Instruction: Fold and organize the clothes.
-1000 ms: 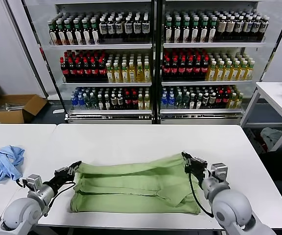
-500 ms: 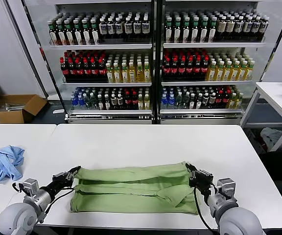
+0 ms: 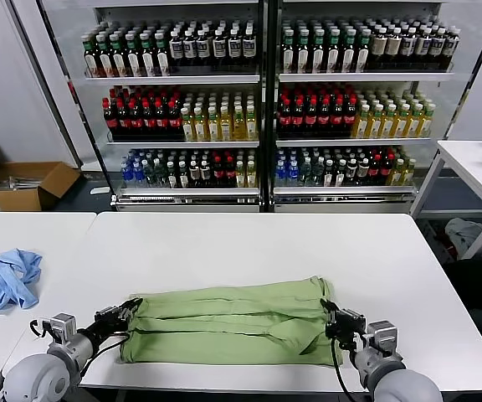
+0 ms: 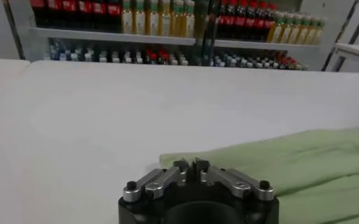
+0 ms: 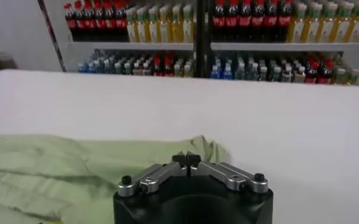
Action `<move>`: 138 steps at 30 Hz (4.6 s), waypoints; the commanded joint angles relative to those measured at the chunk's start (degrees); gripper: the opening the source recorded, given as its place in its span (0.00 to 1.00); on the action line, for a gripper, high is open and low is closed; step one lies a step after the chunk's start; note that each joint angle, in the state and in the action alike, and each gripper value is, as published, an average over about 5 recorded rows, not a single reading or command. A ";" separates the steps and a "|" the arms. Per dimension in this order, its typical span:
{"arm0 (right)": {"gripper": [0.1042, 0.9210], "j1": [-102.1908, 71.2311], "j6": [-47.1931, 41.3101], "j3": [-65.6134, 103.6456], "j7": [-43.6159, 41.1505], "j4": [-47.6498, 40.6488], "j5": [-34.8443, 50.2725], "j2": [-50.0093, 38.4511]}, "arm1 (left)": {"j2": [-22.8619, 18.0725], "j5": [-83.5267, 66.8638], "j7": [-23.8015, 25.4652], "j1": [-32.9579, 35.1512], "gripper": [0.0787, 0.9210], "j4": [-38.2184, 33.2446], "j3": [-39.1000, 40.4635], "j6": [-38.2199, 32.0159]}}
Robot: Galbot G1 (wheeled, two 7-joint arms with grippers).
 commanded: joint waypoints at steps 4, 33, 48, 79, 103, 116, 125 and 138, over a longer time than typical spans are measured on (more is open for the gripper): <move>0.19 -2.16 0.15 1.01 0.22 1.89 -1.97 0.14 | 0.23 -1.16 -6.85 -1.91 0.33 -2.63 -3.54 0.09; 0.88 -3.01 0.08 0.89 3.52 5.86 -5.16 0.89 | -12.84 -2.17 -35.45 5.40 0.80 -10.41 6.50 2.57; 0.88 -2.93 0.14 0.76 3.44 5.72 -5.25 1.30 | -14.05 0.62 -36.70 5.00 0.28 -11.88 7.56 2.75; 0.88 -0.77 0.05 4.76 3.47 5.51 -3.57 -0.16 | -16.59 -3.19 -29.04 3.16 0.02 -29.51 4.70 9.69; 0.88 -1.88 0.05 5.01 3.43 5.10 -4.29 1.04 | -27.42 2.76 -30.14 -7.40 0.03 -12.36 24.03 8.25; 0.88 -1.13 0.06 4.25 3.11 4.87 -4.13 0.94 | -17.88 13.85 -23.07 1.24 0.42 -25.42 7.93 0.06; 0.88 -0.78 0.13 3.09 2.85 3.98 -4.22 0.61 | -14.54 13.72 -25.37 8.39 0.73 -12.42 -0.68 5.33; 0.88 -1.57 0.16 3.93 2.91 4.37 -4.10 0.61 | -16.37 8.71 -23.76 2.91 0.88 -6.99 0.60 6.61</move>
